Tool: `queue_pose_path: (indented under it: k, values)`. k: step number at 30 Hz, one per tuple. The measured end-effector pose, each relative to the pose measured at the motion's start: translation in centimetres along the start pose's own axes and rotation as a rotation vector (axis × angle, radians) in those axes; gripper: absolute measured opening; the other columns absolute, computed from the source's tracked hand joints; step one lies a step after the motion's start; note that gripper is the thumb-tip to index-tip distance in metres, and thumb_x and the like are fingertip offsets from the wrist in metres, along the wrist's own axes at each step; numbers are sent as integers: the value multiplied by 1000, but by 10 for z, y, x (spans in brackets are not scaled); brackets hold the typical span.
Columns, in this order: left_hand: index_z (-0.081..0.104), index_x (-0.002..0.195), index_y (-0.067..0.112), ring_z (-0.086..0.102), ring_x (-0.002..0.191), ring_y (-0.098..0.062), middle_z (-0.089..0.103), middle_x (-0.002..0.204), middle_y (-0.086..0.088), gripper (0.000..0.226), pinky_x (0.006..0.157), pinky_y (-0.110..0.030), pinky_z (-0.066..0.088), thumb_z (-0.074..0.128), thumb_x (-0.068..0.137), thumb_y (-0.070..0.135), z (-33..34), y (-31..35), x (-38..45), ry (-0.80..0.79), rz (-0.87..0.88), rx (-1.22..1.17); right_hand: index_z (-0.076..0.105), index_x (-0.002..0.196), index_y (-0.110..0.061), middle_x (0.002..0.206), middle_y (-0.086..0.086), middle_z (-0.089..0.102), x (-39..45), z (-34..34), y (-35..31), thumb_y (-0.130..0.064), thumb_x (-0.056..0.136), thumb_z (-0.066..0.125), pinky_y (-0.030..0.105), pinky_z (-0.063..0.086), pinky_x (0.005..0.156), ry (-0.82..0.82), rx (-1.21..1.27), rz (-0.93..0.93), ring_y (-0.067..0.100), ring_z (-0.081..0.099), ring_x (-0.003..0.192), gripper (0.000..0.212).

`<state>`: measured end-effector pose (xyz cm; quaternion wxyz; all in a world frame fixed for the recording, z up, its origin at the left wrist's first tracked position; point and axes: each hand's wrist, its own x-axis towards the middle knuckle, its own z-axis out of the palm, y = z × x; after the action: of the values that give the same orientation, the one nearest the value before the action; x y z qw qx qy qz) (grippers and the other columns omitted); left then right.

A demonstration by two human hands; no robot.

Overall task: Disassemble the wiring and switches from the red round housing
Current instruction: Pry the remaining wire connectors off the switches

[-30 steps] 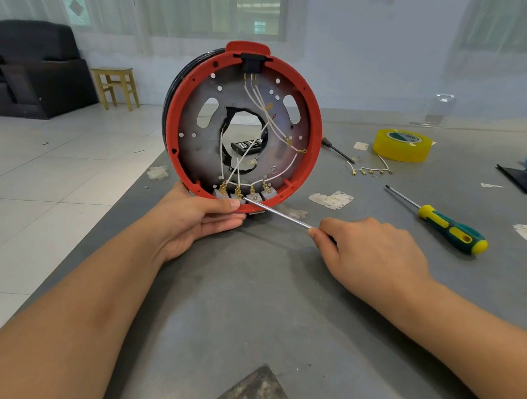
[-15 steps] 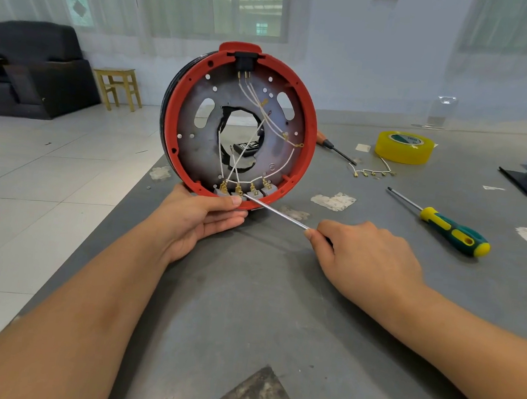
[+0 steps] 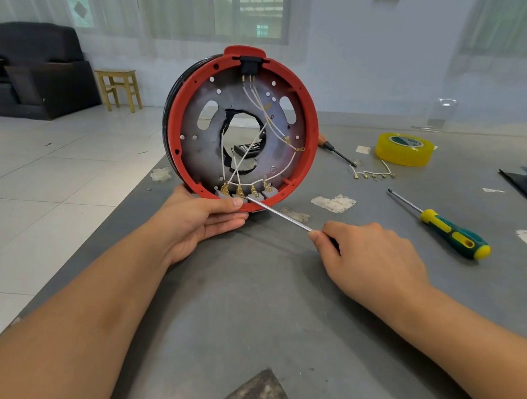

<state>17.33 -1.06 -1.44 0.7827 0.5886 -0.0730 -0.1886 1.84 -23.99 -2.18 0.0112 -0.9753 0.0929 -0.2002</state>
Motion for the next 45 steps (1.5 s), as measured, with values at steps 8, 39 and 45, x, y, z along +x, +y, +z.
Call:
queue_pose_path:
  k: [8,39,45]
  values:
    - [56,130,-6,79,93,-40,78,103,-26,57,70,-37,66,82,80,-8,1,-1,1,15,18,-25,55,86,-33,72,-11,58,14,-4,31,-66,99,23,27,40,48,108,-21,-157,14,57,67,47]
    - [39,135,16,79,88,-42,79,98,-24,82,68,-38,66,88,75,-8,5,-2,-3,21,60,-13,72,109,-21,103,0,69,47,24,-58,-38,98,59,43,49,79,386,191,-110,28,63,94,24]
    - [39,143,13,79,94,-41,78,105,-25,87,77,-47,66,87,75,-11,0,-6,0,-34,100,8,73,103,-26,101,-5,71,68,31,-103,-39,95,61,39,43,86,424,327,33,22,56,100,20]
